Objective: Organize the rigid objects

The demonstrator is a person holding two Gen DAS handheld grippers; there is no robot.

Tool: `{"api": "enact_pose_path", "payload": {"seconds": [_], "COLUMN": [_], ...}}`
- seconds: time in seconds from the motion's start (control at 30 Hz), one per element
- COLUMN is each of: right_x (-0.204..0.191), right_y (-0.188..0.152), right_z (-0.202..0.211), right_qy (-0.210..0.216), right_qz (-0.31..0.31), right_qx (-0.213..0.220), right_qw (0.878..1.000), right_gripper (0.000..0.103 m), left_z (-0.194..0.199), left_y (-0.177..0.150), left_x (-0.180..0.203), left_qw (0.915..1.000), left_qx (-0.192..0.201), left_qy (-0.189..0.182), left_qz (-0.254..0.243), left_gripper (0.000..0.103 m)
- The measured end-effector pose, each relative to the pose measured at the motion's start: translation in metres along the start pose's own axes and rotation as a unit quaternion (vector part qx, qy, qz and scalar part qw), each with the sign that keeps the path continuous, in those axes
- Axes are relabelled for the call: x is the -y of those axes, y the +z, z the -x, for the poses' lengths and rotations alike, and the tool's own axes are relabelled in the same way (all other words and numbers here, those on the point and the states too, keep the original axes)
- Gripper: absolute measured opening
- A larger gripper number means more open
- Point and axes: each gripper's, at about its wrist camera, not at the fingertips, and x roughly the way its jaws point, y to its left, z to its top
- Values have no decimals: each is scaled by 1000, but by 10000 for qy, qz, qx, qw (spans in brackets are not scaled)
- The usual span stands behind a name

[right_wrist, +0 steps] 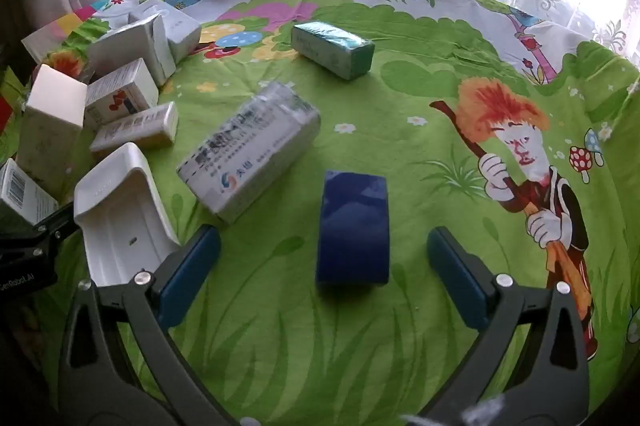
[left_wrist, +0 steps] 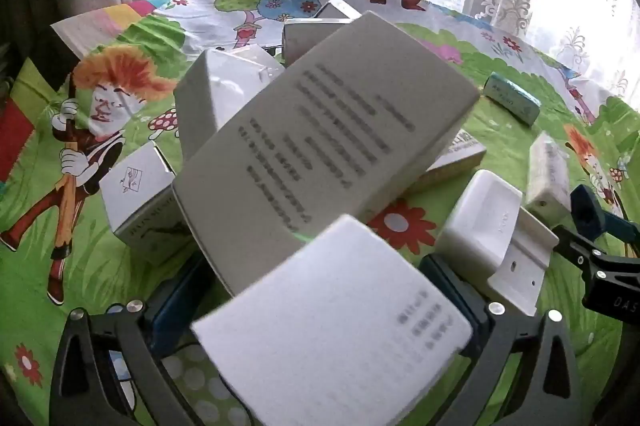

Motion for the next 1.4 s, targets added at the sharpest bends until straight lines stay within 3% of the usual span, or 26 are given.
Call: {"api": "enact_pose_path", "payload": {"seconds": [1.4], "right_x": [1], "right_y": [0], "right_z": [0], "right_qy": [-6], "right_qz": [7], "right_qx": [-1], "right_qw": [10000], "right_gripper": [103], "left_z": [-1], "left_y": [0], "left_x": [2], "left_qw": [10000], "left_qx": [-51], "left_qy": [-25], "left_qz": [17], "left_gripper": [103]}}
